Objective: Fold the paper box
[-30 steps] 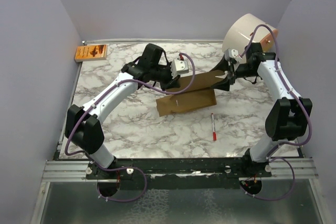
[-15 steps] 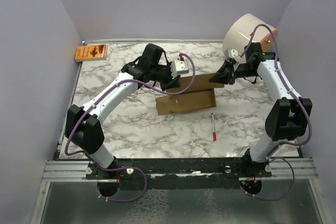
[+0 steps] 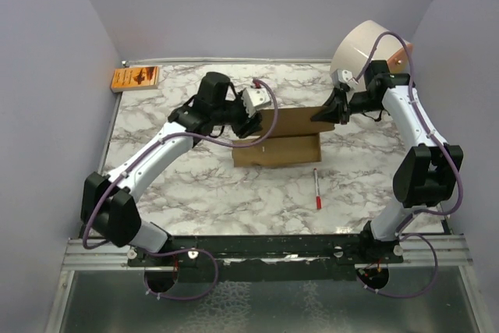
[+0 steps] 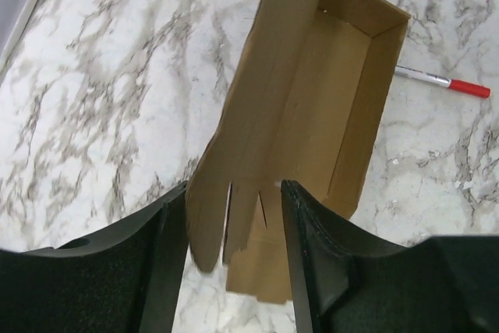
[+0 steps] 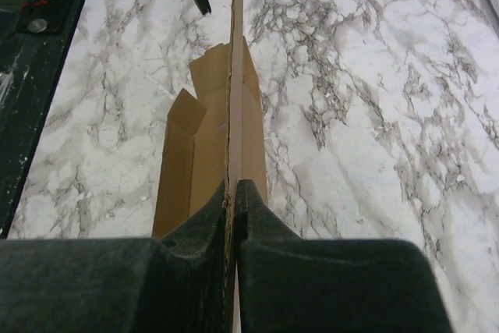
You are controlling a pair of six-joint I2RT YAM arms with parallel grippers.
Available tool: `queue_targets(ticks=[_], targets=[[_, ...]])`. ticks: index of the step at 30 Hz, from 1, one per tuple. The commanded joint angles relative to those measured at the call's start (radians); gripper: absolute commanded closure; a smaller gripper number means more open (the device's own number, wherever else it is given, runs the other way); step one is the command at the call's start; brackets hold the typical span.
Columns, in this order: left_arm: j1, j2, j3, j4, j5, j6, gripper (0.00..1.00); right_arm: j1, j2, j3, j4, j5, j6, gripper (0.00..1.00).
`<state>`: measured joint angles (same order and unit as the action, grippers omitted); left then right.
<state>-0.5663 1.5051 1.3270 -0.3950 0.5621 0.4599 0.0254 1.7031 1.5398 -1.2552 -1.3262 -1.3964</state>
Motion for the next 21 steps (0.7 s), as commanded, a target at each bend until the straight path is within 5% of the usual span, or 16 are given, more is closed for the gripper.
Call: queue_targets(ticks=[1,6,12,21], targets=[[0.073,-0.165,-0.153,0.27,-0.093,-0.225,0.44,0.0,0.013,0.029,-0.003,0.026,0.091,0.99],[0.232,-0.369,-0.438,0.597,-0.109,-0.595,0.25,-0.014,-0.019,0.013,0.03,0.011,0.151,0.99],[0.3,-0.487,-0.722,0.82,-0.066,-0.956,0.23,-0.022,-0.068,-0.017,0.07,-0.002,0.172,0.99],[0.3,-0.59,-0.899,0.851,-0.179,-1.103,0.34,-0.025,-0.115,-0.068,0.127,-0.011,0.179,0.99]])
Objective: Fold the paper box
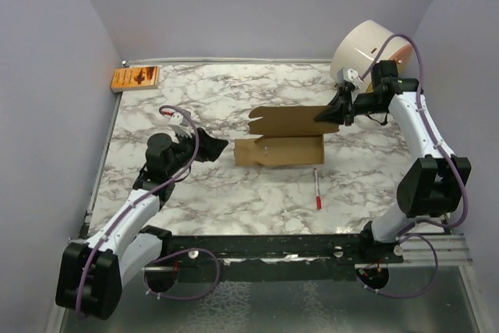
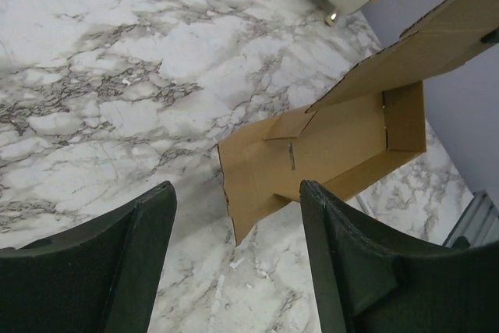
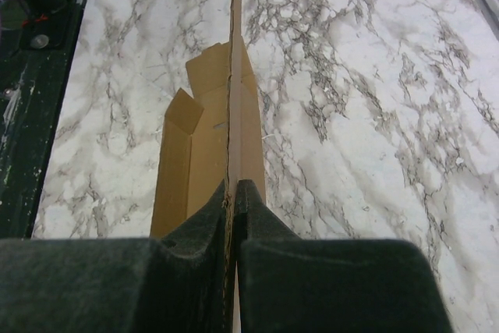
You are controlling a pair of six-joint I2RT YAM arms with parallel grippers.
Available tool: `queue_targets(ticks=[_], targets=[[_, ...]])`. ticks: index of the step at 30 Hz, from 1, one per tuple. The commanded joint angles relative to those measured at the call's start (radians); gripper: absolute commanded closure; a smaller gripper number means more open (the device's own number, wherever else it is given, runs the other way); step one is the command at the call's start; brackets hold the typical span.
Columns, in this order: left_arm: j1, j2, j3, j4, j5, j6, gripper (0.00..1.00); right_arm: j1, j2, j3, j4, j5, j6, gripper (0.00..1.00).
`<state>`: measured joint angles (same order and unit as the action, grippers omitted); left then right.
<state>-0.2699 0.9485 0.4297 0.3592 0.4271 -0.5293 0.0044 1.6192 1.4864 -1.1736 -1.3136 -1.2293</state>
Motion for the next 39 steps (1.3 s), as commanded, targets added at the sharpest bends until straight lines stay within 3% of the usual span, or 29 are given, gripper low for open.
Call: queue_targets(ticks=[1,7,13,25,39], targets=[[0.003,-0.024,0.001,0.105,-0.037,-0.128,0.38,-0.004,-0.032,-0.016,0.046,-0.022,0.01,0.99],[-0.032,0.116,0.068,0.155,0.004,-0.175,0.8,-0.004,-0.032,-0.027,0.054,-0.024,0.008,0.99],[-0.155,0.265,0.147,0.16,-0.087,-0.097,1.0,-0.004,-0.035,-0.038,0.063,-0.023,0.008,0.99],[-0.191,0.52,0.218,0.306,-0.097,-0.106,1.0,-0.004,-0.032,-0.047,0.068,-0.027,0.006,0.99],[-0.228,0.577,0.142,0.457,-0.085,-0.194,1.0,-0.004,-0.044,-0.092,0.143,-0.042,0.058,0.99]])
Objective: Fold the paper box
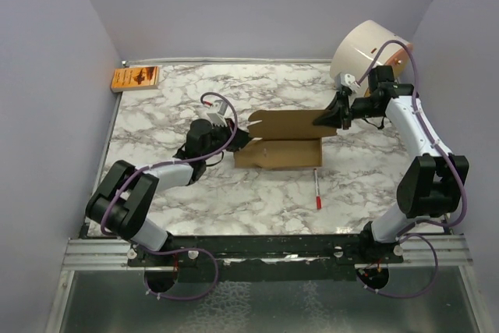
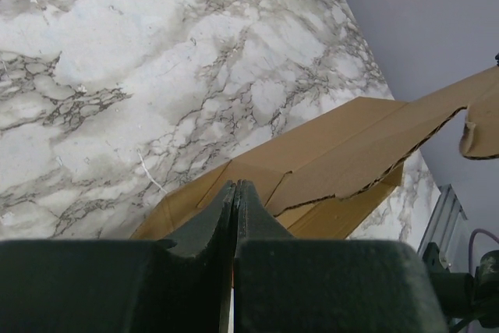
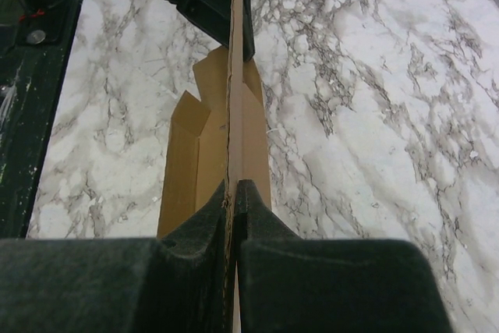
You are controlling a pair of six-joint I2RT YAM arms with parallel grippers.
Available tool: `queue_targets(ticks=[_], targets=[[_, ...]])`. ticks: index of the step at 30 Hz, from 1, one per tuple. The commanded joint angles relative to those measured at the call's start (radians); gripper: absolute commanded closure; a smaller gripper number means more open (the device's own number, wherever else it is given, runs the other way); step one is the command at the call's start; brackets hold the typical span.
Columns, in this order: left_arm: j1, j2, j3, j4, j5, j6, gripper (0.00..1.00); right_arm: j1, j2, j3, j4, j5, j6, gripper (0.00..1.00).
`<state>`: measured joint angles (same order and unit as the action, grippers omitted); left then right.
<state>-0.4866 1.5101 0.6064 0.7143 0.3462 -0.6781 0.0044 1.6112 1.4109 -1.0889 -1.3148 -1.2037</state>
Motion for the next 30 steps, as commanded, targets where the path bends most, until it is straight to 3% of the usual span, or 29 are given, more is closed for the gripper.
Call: queue_targets(ticks=[1,30], targets=[[-0.014,0.021,-0.039,0.116,-0.004,-0.054,1.0,-0.004,-0.041,-0.022,0.068,-0.04,0.04,0.99],[-0.082,0.104,-0.048,0.185,-0.114,-0.143,1.0,-0.004,-0.166,-0.233,0.465,-0.03,0.328,0.99]])
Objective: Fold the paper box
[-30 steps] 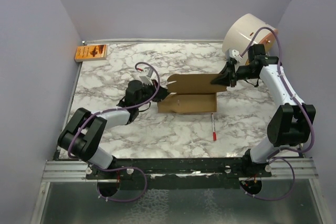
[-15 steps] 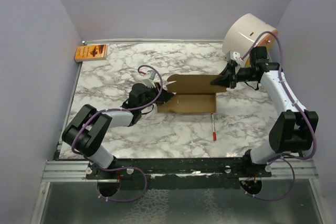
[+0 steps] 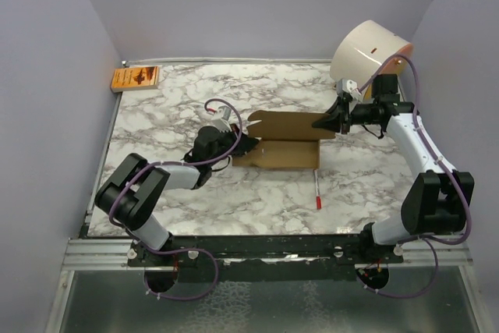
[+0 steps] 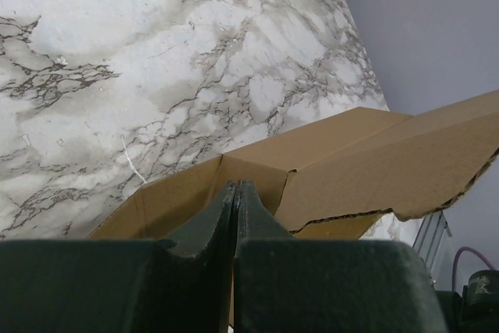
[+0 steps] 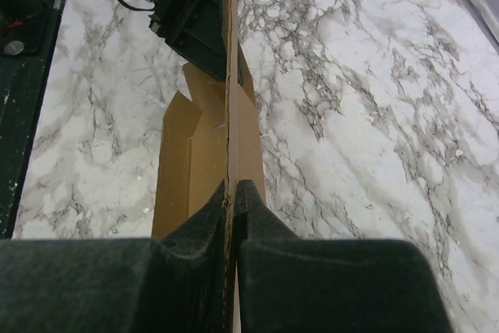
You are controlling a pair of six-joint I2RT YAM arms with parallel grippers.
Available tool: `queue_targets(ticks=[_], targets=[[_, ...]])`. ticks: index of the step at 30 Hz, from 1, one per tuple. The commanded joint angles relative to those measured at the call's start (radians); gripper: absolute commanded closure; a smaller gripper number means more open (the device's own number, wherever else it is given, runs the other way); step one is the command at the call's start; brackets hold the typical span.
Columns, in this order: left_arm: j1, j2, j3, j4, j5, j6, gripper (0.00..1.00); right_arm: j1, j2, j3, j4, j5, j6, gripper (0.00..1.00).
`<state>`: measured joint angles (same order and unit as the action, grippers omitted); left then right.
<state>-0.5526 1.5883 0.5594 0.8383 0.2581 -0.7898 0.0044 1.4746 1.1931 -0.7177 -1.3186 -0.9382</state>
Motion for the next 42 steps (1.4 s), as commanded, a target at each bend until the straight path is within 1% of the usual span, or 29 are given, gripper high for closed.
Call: queue_targets(ticks=[1,8,15,21,42], targets=[[-0.019,0.03,-0.001,0.065,-0.028,-0.036,1.0,-0.004,-0.033,-0.021,0.108,-0.023,0.073,0.99],[-0.021,0.044,0.001,0.086,-0.037,-0.073,1.0,-0.004,-0.05,-0.075,0.22,0.0,0.145,0.99],[-0.023,0.093,0.016,0.132,-0.039,-0.111,1.0,-0.004,-0.055,-0.096,0.256,-0.023,0.17,0.99],[-0.023,0.102,0.029,0.167,-0.039,-0.124,1.0,-0.004,-0.05,-0.101,0.263,-0.03,0.175,0.99],[-0.023,0.126,0.028,0.215,-0.037,-0.136,1.0,-0.004,-0.049,-0.104,0.267,-0.03,0.179,0.99]])
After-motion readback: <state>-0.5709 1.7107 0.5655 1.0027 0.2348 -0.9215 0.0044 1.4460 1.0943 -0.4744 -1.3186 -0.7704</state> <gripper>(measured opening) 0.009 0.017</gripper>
